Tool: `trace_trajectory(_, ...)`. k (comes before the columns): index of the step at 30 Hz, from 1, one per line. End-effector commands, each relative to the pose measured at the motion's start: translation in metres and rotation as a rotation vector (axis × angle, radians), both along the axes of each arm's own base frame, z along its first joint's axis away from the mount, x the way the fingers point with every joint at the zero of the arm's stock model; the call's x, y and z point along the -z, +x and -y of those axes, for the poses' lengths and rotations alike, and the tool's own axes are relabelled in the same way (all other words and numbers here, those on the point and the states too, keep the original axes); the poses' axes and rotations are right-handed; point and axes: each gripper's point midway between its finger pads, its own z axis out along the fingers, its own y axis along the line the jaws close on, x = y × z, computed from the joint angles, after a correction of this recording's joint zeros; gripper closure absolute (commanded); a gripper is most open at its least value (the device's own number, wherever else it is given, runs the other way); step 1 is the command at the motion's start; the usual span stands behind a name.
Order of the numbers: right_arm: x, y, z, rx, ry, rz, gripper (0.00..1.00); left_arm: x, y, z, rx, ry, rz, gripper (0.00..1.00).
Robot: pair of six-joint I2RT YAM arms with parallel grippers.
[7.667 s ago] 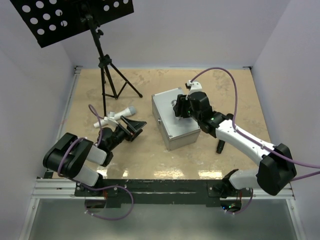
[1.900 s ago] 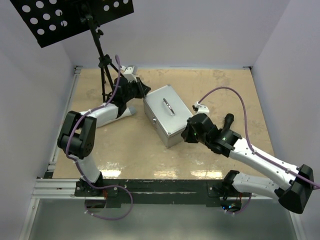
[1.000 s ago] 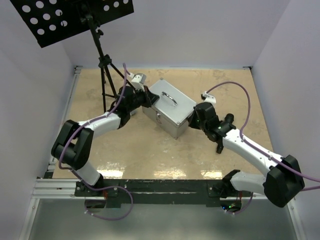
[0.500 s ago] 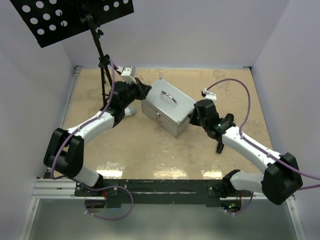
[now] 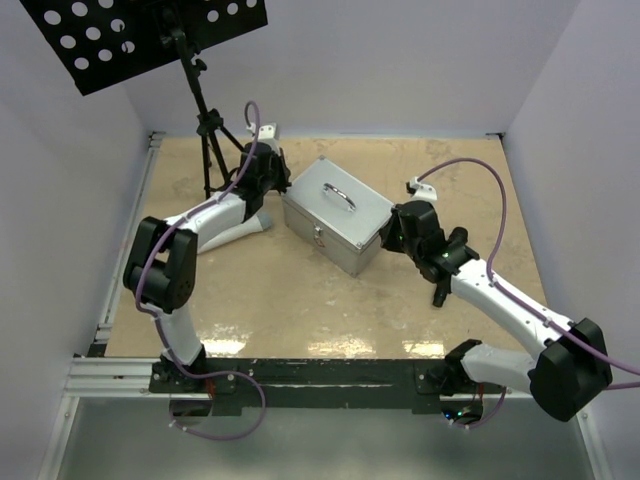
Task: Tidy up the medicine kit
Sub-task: Adjust the medicine box at the center of the board.
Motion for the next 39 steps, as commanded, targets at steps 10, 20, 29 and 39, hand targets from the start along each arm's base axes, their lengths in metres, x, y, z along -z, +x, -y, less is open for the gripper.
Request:
trace_trajectory(10, 0.007, 0.0, 0.004, -0.001, -0.014, 0.019, 1.0, -0.005, -0.062, 0.052, 0.343, -0.181, -0.021, 1.0)
trace_trajectory(20, -0.004, 0.006, 0.01, 0.027, -0.032, 0.046, 1.0, -0.003, -0.111, 0.055, 0.412, -0.323, -0.027, 1.0)
trace_trajectory(29, -0.08, 0.0, 0.025, 0.06, -0.006, 0.176, 1.0, -0.075, -0.105, -0.018, 0.158, -0.288, 0.154, 0.76)
trace_trajectory(39, -0.105, 0.006, 0.002, -0.068, 0.013, 0.239, 1.0, -0.092, -0.208, 0.022, 0.603, -0.483, 0.199, 0.14)
